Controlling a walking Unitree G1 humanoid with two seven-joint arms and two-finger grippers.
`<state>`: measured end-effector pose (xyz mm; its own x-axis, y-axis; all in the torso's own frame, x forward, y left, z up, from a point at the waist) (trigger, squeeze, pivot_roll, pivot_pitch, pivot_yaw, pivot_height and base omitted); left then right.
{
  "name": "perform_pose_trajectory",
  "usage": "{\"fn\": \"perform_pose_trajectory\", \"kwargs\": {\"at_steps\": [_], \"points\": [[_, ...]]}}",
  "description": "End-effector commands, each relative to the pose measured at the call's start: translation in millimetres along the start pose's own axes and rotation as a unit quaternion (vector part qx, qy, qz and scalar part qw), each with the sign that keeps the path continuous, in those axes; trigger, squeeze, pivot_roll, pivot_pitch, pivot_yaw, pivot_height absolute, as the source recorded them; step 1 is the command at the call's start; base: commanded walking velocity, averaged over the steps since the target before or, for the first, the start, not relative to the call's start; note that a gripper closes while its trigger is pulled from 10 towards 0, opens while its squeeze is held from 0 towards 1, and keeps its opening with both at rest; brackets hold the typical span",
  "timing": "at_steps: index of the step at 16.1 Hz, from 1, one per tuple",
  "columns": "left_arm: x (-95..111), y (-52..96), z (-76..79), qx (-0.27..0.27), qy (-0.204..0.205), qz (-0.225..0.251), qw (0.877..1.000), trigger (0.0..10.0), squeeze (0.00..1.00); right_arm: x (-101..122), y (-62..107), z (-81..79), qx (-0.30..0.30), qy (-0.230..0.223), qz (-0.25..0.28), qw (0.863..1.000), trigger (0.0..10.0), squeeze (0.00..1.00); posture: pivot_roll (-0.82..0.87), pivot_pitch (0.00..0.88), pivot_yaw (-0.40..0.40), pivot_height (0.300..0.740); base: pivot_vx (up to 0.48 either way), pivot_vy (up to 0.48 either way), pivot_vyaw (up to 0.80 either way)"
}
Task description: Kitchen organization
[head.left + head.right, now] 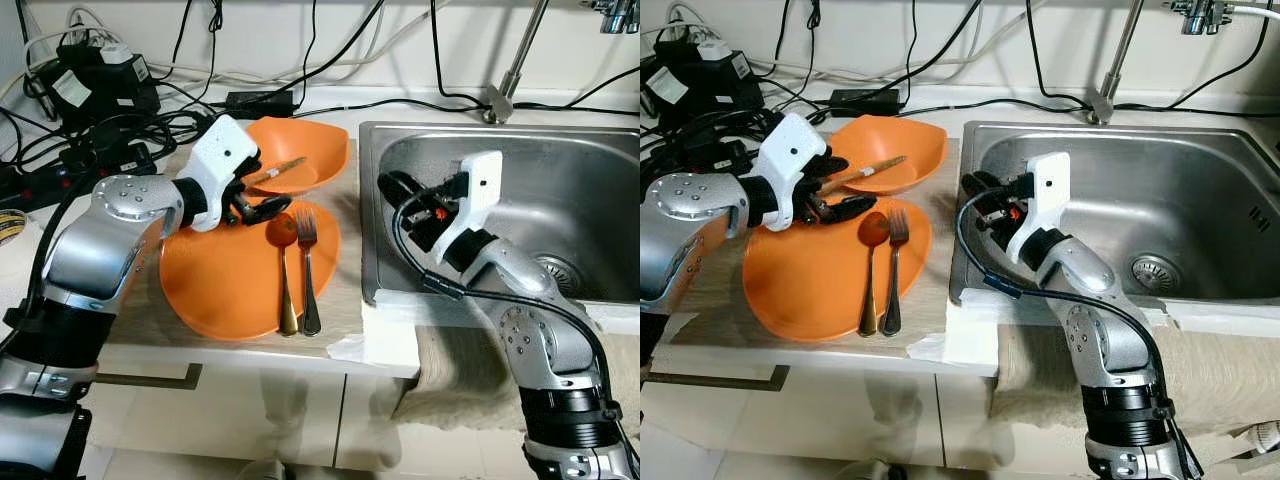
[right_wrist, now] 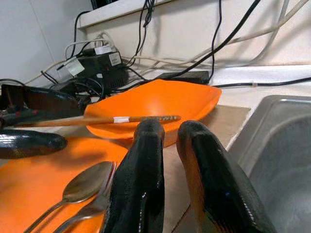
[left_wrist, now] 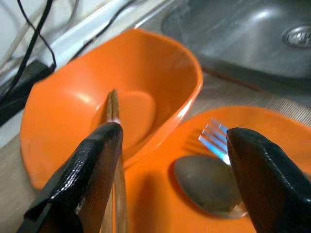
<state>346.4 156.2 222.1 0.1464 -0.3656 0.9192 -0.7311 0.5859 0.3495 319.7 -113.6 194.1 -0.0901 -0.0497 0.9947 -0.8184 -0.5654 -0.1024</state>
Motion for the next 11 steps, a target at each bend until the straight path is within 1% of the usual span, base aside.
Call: {"fn": "perform_pose_trajectory", "kwargs": {"at_steps": [1,6,11], "points": [[1.8,-0.6,-3.3,0.007,-0.015,-0.011,1.0,10.0,0.0,5.6,-0.1,-0.8,0.002,0.001,0.008,1.0,10.0,0.0,0.06,0.0,0.063,0.74,0.0,0.0,0.0],[-3.1,-1.0,-9.0,0.023,-0.024,-0.027,0.999,10.0,0.0,4.8,-0.9,0.3,0.004,0.004,0.003,1.0,10.0,0.0,0.07,0.0,0.057,0.74,0.0,0.0,0.0],[-7.5,-1.9,-10.8,0.03,-0.033,-0.039,0.998,10.0,0.0,3.4,-2.2,0.8,0.005,0.004,-0.001,1.0,10.0,0.0,0.07,0.0,0.056,0.74,0.0,0.0,0.0]]}}
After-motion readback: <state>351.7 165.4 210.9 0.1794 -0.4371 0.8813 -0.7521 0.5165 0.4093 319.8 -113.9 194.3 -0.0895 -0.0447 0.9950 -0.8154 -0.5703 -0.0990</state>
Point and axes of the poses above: a point about 5 cm out from each wrist's last joint towards the gripper, its own y axis pointing back from the gripper into the wrist, its own x axis along the axis of the wrist's last joint, z = x × y, the point moved 2 cm from there along -y, pointing out of the wrist towards the gripper, and after that the axes turned 10 degrees about y, right-handed, at the moved point
